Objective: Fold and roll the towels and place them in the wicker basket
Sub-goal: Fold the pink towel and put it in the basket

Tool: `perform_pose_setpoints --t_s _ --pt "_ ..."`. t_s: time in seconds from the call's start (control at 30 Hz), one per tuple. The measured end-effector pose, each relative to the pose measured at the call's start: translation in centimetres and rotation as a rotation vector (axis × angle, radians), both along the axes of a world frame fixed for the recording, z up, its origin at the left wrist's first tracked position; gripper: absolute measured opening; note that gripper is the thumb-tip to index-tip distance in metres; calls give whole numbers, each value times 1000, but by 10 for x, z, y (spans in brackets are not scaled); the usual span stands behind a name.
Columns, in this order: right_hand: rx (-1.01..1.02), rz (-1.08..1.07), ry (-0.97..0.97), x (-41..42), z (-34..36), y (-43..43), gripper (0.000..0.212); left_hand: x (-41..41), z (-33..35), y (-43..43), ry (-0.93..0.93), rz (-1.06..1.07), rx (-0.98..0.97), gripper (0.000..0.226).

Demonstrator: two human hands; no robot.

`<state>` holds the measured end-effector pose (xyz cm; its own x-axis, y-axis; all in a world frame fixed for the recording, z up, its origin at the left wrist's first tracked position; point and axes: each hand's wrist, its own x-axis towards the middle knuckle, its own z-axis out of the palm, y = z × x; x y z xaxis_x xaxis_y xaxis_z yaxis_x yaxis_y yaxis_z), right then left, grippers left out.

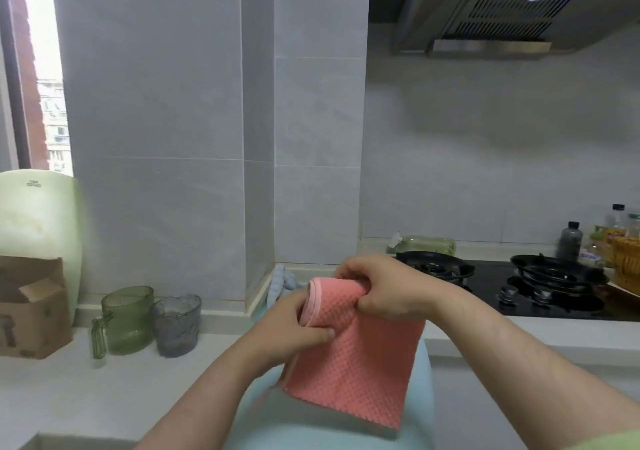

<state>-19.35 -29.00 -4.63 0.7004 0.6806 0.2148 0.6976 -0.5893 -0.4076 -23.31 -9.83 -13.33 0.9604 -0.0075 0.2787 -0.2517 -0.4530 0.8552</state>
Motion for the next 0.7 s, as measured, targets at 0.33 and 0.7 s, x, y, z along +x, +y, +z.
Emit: perform_pose_setpoints --t_s 0.33,0.7 --pt "772 -164 440 12 -73 -37 79 -4 -15 4 58 -58 -620 47" --pt "876 -155 776 40 -160 -14 44 6 -70 12 308 -122 -741 48"
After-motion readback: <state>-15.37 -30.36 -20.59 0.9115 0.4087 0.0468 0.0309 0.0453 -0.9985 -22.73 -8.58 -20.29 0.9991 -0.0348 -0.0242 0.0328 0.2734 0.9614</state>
